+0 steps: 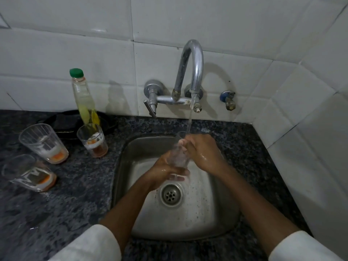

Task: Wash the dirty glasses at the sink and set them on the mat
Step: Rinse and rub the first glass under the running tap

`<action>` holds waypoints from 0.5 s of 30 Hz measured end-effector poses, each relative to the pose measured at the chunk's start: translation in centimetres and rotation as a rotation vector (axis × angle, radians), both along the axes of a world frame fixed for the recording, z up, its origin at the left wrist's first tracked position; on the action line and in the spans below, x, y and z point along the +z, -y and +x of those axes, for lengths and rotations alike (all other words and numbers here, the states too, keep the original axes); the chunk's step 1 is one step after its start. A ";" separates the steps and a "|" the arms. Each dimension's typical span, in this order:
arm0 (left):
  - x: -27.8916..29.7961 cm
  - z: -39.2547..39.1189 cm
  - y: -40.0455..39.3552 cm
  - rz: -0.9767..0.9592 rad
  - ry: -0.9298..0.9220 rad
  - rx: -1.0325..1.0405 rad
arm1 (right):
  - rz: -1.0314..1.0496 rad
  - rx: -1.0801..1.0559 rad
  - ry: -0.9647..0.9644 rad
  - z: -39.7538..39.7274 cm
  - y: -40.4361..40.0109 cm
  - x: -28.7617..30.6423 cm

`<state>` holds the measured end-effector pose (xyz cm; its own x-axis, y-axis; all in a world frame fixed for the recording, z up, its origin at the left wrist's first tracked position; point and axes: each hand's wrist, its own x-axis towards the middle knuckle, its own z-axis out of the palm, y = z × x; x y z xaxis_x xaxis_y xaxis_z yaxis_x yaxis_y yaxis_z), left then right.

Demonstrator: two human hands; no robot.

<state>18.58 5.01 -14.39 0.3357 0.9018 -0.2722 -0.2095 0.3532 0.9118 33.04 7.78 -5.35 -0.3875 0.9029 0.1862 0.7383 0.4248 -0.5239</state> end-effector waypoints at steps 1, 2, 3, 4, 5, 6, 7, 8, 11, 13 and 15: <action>0.1 -0.4 0.2 -0.109 0.198 -0.030 | 0.035 0.057 -0.006 0.2 0.0 -0.1; 0.2 -0.4 0.3 -0.163 0.282 -0.014 | 0.050 0.086 -0.023 0.3 0.1 -0.3; 0.5 -0.2 0.5 -0.174 0.260 0.042 | 0.053 0.071 -0.051 0.4 0.0 -0.6; 0.9 0.2 0.7 -0.145 0.158 0.117 | 0.051 0.028 -0.090 0.4 0.1 -1.0; 1.3 0.7 0.9 -0.092 -0.006 0.197 | 0.028 -0.045 -0.131 0.3 0.1 -1.3; 1.5 0.8 1.0 -0.006 -0.213 0.269 | -0.041 -0.145 -0.206 0.0 0.3 -1.7; 1.8 0.8 1.0 0.106 -0.432 0.309 | -0.149 -0.257 -0.333 -0.5 0.5 -2.3; 1.7 0.4 0.9 0.242 -0.649 0.310 | -0.287 -0.371 -0.509 -1.0 0.6 -3.0; 1.7 -1.4 1.0 0.572 -1.050 0.155 | -0.738 -0.690 -0.889 -2.1 0.6 -5.1; 2.3 -2.6 1.2 0.722 -1.089 0.085 | -1.019 -0.775 -1.070 -2.4 0.6 -6.5; 3.1 -3.4 1.3 0.830 -1.096 0.074 | -1.162 -0.763 -1.100 -3.0 0.9 -8.0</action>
